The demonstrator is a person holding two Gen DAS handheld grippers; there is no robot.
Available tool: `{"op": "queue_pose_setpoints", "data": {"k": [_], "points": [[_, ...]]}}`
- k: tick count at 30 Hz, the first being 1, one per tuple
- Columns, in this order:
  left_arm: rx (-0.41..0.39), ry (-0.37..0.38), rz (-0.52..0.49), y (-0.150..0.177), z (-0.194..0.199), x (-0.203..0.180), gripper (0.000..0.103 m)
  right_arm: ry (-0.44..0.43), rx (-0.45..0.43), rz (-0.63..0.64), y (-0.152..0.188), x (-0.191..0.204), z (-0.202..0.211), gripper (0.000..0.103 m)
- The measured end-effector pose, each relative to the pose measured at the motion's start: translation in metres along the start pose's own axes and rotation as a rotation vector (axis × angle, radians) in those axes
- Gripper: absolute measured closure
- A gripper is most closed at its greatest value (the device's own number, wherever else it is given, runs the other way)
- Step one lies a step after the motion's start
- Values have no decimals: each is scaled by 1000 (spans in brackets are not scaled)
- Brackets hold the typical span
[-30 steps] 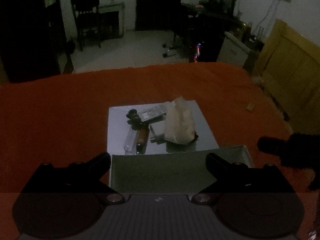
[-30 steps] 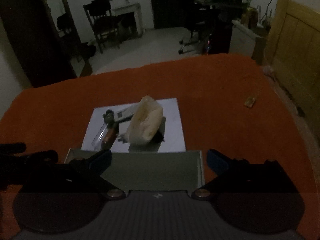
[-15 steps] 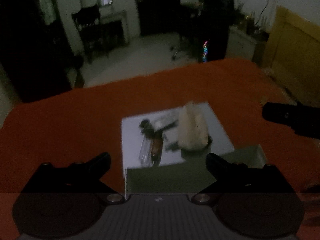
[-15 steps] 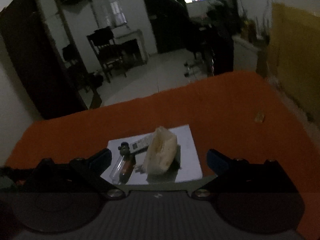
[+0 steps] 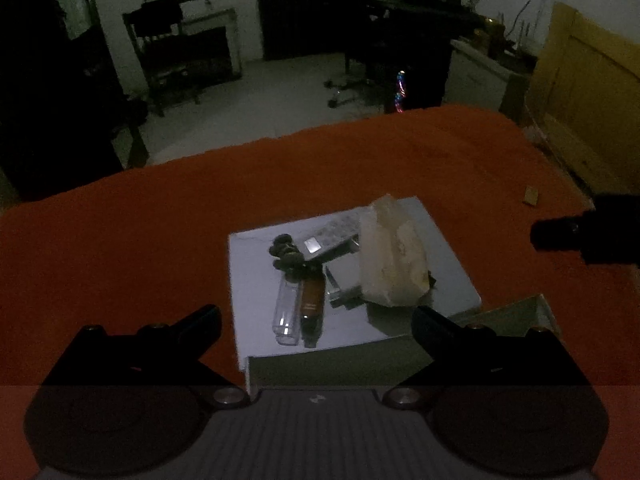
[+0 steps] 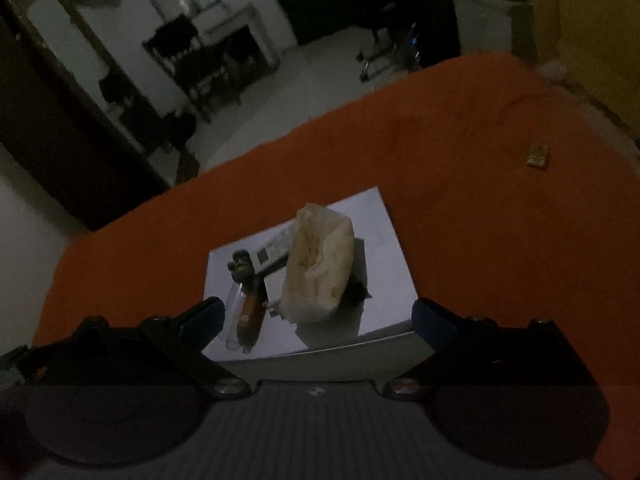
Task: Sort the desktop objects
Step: 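Grasp the tissue-wrapped bundle with the right tool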
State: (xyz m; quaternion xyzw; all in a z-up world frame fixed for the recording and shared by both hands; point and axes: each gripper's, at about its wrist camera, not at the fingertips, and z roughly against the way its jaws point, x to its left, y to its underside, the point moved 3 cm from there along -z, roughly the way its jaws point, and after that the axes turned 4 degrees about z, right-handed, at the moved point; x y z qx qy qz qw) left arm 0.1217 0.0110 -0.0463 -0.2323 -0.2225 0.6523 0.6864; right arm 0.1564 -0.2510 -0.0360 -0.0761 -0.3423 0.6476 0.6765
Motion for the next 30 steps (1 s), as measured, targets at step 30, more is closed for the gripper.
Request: {"op": "queue_pose_setpoints", "data": {"k": [30], "points": [[171, -19, 63, -14, -182, 61, 1, 92, 316, 70, -23, 18, -245, 9]]}}
